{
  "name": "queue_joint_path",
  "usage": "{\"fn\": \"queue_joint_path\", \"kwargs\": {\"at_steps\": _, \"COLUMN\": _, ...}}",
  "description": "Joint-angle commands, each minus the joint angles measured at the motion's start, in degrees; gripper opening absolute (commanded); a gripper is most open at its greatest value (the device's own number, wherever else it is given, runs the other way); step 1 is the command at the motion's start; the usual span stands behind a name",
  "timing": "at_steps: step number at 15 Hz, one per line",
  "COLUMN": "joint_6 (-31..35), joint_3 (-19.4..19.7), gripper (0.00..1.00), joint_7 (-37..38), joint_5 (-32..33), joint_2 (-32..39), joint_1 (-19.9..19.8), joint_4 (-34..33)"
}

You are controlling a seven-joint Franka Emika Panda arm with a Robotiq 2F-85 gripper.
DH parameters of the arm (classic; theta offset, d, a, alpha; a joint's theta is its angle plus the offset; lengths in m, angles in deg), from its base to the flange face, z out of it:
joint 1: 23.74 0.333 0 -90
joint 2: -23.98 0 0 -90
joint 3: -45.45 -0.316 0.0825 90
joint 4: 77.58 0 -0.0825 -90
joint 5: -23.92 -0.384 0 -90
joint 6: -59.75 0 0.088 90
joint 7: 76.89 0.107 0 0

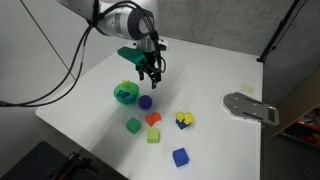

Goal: Pick up the yellow duck toy from the green bowl and put it on the dark blue block on the left side of the table

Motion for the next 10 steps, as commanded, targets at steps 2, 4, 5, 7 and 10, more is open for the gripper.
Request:
{"fn": "queue_joint_path", "kwargs": {"at_steps": 2, "joint_6": -3.7, "joint_3": -1.3, "gripper": 1.00, "joint_7": 0.4, "joint_5": 4.4, "joint_2": -10.7, "joint_1": 2.1, "joint_4": 6.4}}
{"fn": "queue_joint_path", "kwargs": {"at_steps": 4, "joint_6": -4.7, "joint_3": -2.4, "gripper": 1.00, "joint_7": -0.6, "joint_5": 4.7, "joint_2": -14.9, "joint_1": 2.3, "joint_4": 8.3}}
{"fn": "queue_joint_path", "kwargs": {"at_steps": 5, "joint_6": -5.0, "joint_3": -3.0, "gripper": 1.00, "joint_7": -0.9, "joint_5": 4.8, "joint_2": -17.1, "joint_1": 2.3, "joint_4": 9.4}}
{"fn": "queue_joint_path", "kwargs": {"at_steps": 7, "joint_6": -6.2, "joint_3": -4.3, "gripper": 1.00, "joint_7": -1.7, "joint_5": 4.5, "joint_2": -21.1, "joint_1": 2.1, "joint_4": 10.8}}
{"fn": "queue_joint_path", "kwargs": {"at_steps": 10, "joint_6": -8.4, "joint_3": -5.7, "gripper": 1.00, "joint_7": -2.9, "joint_5": 3.7, "joint_2": -27.1, "joint_1": 1.6, "joint_4": 12.5}}
